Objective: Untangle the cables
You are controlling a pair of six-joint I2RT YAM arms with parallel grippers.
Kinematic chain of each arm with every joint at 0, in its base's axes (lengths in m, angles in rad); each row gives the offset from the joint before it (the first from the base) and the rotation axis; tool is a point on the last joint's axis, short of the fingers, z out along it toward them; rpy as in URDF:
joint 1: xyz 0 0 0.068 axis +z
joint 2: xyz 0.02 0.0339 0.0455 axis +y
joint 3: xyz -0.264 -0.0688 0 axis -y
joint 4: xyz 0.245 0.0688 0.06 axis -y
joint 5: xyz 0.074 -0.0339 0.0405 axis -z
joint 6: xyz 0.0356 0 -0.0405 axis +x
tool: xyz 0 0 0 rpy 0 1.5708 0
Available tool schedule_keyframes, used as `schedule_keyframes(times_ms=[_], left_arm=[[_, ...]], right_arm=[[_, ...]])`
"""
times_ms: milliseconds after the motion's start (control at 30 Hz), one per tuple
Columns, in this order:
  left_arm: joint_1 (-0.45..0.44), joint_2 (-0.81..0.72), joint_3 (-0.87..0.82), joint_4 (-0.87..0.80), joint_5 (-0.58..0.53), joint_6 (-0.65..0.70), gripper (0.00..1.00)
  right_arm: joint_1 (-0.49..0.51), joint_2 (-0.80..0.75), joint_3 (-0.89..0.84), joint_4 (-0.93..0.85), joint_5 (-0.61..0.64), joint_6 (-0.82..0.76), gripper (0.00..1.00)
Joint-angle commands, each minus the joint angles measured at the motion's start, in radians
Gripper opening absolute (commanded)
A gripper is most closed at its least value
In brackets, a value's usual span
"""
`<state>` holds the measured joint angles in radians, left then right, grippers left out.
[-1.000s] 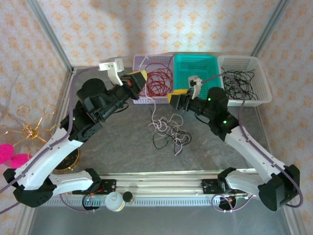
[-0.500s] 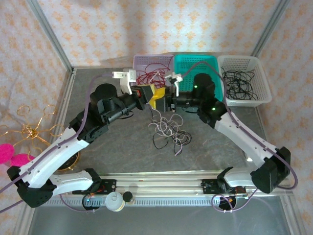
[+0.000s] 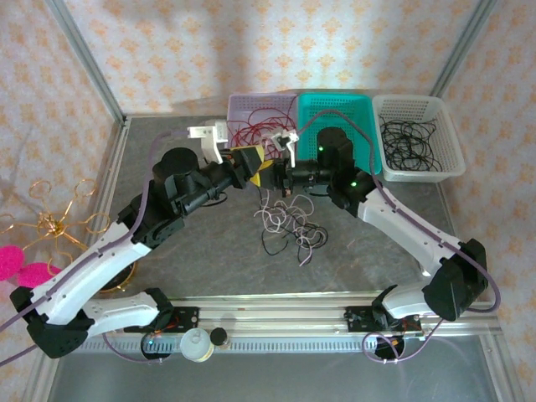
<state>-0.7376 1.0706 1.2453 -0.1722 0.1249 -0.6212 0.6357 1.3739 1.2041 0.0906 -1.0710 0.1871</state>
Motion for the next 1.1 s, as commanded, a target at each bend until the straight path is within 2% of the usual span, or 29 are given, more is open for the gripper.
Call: schedule_keyframes(times_ms=[0, 33, 100, 167, 267, 400, 567, 800, 1067], left_arm=[[0.014, -0.042, -0.046, 0.009, -0.127, -0.073, 0.33], [0.019, -0.048, -0.063, 0.022, -0.127, -0.082, 0.39], [0.021, -0.06, -0.098, 0.06, -0.122, -0.1, 0.57], [0.021, -0.07, -0.128, 0.086, -0.111, -0.111, 0.66], [0.022, -0.091, -0.169, 0.088, -0.111, -0.123, 0.74], [0.021, -0.139, -0.241, 0.078, -0.094, -0.123, 0.77], [0.026, -0.207, -0.319, 0.035, -0.065, -0.108, 0.77], [0.029, -0.306, -0.453, 0.008, -0.051, -0.134, 0.77], [0.033, -0.307, -0.491, -0.003, -0.01, -0.137, 0.77]], right_arm=[[-0.009, 0.003, 0.037, -0.031, 0.117, 0.123, 0.0], [-0.013, 0.005, 0.042, -0.049, 0.139, 0.141, 0.0], [-0.02, 0.011, 0.049, -0.084, 0.198, 0.193, 0.0], [-0.035, 0.016, 0.064, -0.128, 0.255, 0.221, 0.0], [-0.084, 0.017, 0.1, -0.223, 0.386, 0.237, 0.0], [-0.199, 0.022, 0.109, -0.268, 0.458, 0.328, 0.0], [-0.293, 0.085, 0.202, -0.415, 0.541, 0.266, 0.0], [-0.382, 0.313, 0.43, -0.621, 0.649, 0.18, 0.0], [-0.43, 0.55, 0.585, -0.675, 0.777, 0.131, 0.0]])
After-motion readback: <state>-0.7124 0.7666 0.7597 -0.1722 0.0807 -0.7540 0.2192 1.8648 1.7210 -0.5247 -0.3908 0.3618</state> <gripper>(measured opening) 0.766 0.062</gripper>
